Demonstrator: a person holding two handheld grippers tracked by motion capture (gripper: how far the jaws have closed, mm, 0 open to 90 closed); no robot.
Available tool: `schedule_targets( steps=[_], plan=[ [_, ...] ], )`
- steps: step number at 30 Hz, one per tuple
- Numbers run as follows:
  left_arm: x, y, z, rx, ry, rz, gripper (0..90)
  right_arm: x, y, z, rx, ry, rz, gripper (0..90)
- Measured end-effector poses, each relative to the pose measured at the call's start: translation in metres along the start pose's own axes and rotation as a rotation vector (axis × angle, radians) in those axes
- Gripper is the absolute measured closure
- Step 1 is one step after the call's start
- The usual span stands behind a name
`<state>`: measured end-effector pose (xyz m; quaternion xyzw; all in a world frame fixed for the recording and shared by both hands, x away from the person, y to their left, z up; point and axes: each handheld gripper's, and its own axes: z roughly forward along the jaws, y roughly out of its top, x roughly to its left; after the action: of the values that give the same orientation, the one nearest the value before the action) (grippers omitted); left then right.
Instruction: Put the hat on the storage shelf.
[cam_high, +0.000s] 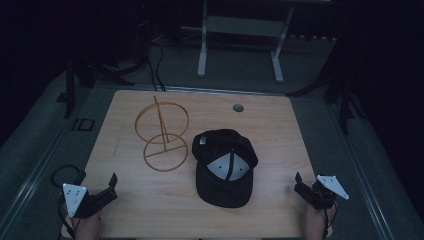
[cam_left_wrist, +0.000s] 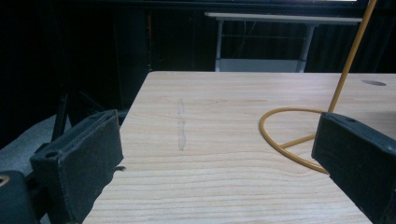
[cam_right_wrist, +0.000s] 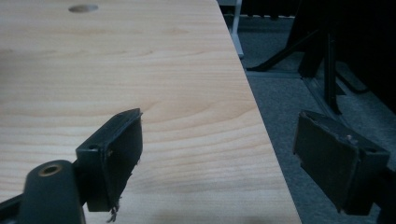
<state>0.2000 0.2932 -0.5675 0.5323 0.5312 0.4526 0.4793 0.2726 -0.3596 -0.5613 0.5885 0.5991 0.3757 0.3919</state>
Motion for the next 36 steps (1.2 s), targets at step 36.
schedule_targets(
  steps=[36],
  plan=[
    [-0.006, 0.003, -0.001, 0.101, -0.068, -0.01, 4.2, 0.082, 0.124, -0.05, -0.065, 0.428, -0.17, 13.4]
  ],
)
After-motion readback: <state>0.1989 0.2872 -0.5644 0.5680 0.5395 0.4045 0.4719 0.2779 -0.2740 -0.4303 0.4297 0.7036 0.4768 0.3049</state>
